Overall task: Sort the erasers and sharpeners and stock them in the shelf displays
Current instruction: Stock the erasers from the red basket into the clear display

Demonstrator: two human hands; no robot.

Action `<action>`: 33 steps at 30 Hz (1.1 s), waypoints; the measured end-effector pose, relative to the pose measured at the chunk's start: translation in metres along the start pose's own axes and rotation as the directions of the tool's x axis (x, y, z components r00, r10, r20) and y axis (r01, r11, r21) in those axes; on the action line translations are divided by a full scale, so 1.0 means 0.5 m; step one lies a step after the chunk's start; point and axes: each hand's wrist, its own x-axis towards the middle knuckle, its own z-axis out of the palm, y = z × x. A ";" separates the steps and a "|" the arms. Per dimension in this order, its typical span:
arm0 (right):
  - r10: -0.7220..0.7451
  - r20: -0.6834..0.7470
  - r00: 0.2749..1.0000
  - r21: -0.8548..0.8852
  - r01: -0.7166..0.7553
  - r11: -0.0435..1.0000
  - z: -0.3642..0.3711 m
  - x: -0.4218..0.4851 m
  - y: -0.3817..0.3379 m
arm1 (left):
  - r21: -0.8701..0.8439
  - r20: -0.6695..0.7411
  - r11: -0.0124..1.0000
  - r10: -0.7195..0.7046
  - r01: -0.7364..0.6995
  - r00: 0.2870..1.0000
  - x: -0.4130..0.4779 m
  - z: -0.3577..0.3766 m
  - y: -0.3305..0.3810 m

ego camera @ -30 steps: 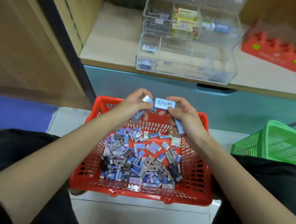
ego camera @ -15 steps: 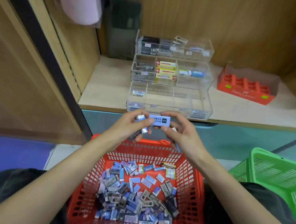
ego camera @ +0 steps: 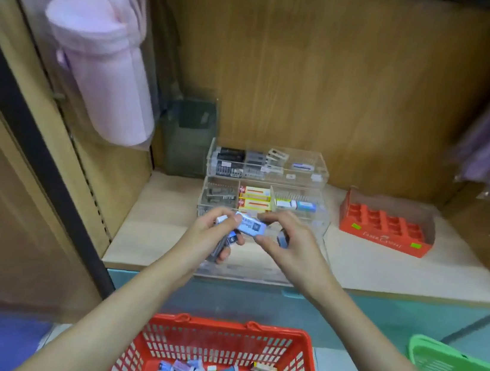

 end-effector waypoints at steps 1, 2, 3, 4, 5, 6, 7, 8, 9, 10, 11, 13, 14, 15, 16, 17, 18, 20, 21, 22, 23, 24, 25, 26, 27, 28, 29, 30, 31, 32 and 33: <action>-0.008 -0.016 1.000 -0.012 0.008 1.000 -0.003 0.012 0.004 | -0.008 -0.012 1.000 0.001 -0.001 1.000 0.011 0.002 0.007; -0.010 -0.030 0.999 -0.011 0.010 1.000 -0.008 0.027 0.007 | -0.009 -0.025 1.000 0.005 -0.006 1.000 0.026 0.004 0.015; -0.006 -0.035 0.999 0.000 0.006 1.000 -0.013 0.041 0.010 | -0.007 -0.037 1.000 0.008 -0.008 0.999 0.040 0.005 0.022; 0.000 -0.036 0.999 0.014 0.001 1.000 -0.017 0.054 0.011 | -0.004 -0.043 1.000 0.010 -0.010 0.999 0.053 0.006 0.030; 0.001 -0.043 0.999 0.022 0.000 1.000 -0.022 0.067 0.012 | -0.001 -0.043 1.000 0.016 -0.016 0.999 0.065 0.008 0.038; -0.005 -0.058 0.998 0.024 0.006 1.000 -0.027 0.080 0.015 | 0.002 -0.040 1.000 0.025 -0.025 0.999 0.078 0.010 0.045; -0.016 -0.075 0.997 0.022 0.018 1.000 -0.032 0.092 0.018 | 0.006 -0.037 0.999 0.033 -0.033 0.999 0.091 0.011 0.052; -0.024 -0.090 0.996 0.017 0.025 1.000 -0.037 0.106 0.021 | 0.015 -0.034 0.999 0.038 -0.037 0.999 0.103 0.012 0.059; -0.025 -0.101 0.995 0.017 0.027 0.999 -0.042 0.119 0.025 | 0.029 -0.030 0.999 0.041 -0.041 0.999 0.115 0.012 0.065; -0.017 -0.104 0.994 0.030 0.020 0.999 -0.047 0.131 0.028 | 0.051 -0.024 0.998 0.045 -0.044 0.999 0.127 0.012 0.072; 0.003 -0.101 0.995 0.061 0.003 0.998 -0.051 0.142 0.031 | 0.080 -0.015 0.996 0.049 -0.047 0.999 0.139 0.012 0.079; 0.053 -0.099 0.994 0.130 -0.040 0.991 -0.057 0.160 0.036 | 0.136 -0.001 0.990 0.045 -0.044 0.999 0.160 0.012 0.091; 0.073 -0.105 0.992 0.158 -0.055 0.986 -0.057 0.166 0.040 | 0.159 0.002 0.986 0.041 -0.041 0.999 0.168 0.011 0.096; 0.092 -0.114 0.989 0.182 -0.070 0.981 -0.056 0.171 0.045 | 0.179 0.004 0.983 0.039 -0.039 0.999 0.177 0.011 0.100; 0.111 -0.125 0.986 0.203 -0.084 0.976 -0.054 0.176 0.050 | 0.199 0.009 0.979 0.036 -0.037 0.999 0.184 0.010 0.103; 0.131 -0.137 0.982 0.223 -0.099 0.970 -0.051 0.180 0.054 | 0.217 0.014 0.975 0.035 -0.038 0.999 0.192 0.009 0.104; 0.148 -0.150 0.977 0.243 -0.109 0.964 -0.048 0.185 0.057 | 0.229 0.018 0.973 0.033 -0.037 0.999 0.197 0.009 0.105; 0.169 -0.176 0.970 0.292 -0.112 0.950 -0.044 0.194 0.063 | 0.245 0.026 0.969 0.026 -0.032 0.999 0.209 0.010 0.103; 0.183 -0.181 0.966 0.323 -0.117 0.939 -0.042 0.196 0.064 | 0.249 0.027 0.968 0.019 -0.025 0.999 0.214 0.010 0.101; 0.211 -0.181 0.961 0.363 -0.134 0.922 -0.040 0.196 0.067 | 0.243 0.029 0.970 0.013 -0.020 0.999 0.218 0.011 0.100; 0.257 -0.176 0.950 0.424 -0.163 0.891 -0.036 0.195 0.068 | 0.227 0.033 0.974 0.011 -0.018 0.999 0.221 0.013 0.098; 0.326 -0.169 0.930 0.506 -0.203 0.839 -0.032 0.192 0.072 | 0.210 0.041 0.978 0.010 -0.018 0.999 0.223 0.015 0.095; 0.418 -0.145 0.897 0.613 -0.250 0.749 -0.027 0.188 0.075 | 0.202 0.053 0.979 0.008 -0.019 0.999 0.225 0.017 0.090; 0.516 -0.090 0.852 0.733 -0.294 0.613 -0.022 0.184 0.079 | 0.208 0.071 0.978 0.008 -0.022 0.997 0.226 0.020 0.083; 0.591 -0.002 0.807 0.832 -0.327 0.448 -0.016 0.183 0.082 | 0.225 0.095 0.974 0.009 -0.030 0.995 0.228 0.021 0.074; 0.624 0.097 0.776 0.888 -0.351 0.299 -0.009 0.181 0.085 | 0.245 0.124 0.969 0.008 -0.039 0.992 0.229 0.023 0.065; 0.626 0.171 0.761 0.905 -0.372 0.205 -0.002 0.180 0.087 | 0.269 0.156 0.962 0.005 -0.047 0.988 0.232 0.022 0.056; 0.619 0.206 0.758 0.901 -0.393 0.181 0.004 0.179 0.090 | 0.295 0.187 0.954 -0.005 -0.051 0.982 0.235 0.021 0.048; 0.616 0.208 0.760 0.888 -0.411 0.206 0.009 0.180 0.091 | 0.329 0.215 0.943 -0.015 -0.058 0.976 0.238 0.017 0.043; 0.618 0.188 0.764 0.868 -0.424 0.260 0.012 0.182 0.094 | 0.366 0.240 0.928 -0.021 -0.070 0.971 0.241 0.013 0.039; 0.623 0.159 0.766 0.841 -0.436 0.320 0.012 0.185 0.095 | 0.401 0.260 0.912 -0.022 -0.087 0.965 0.244 0.008 0.037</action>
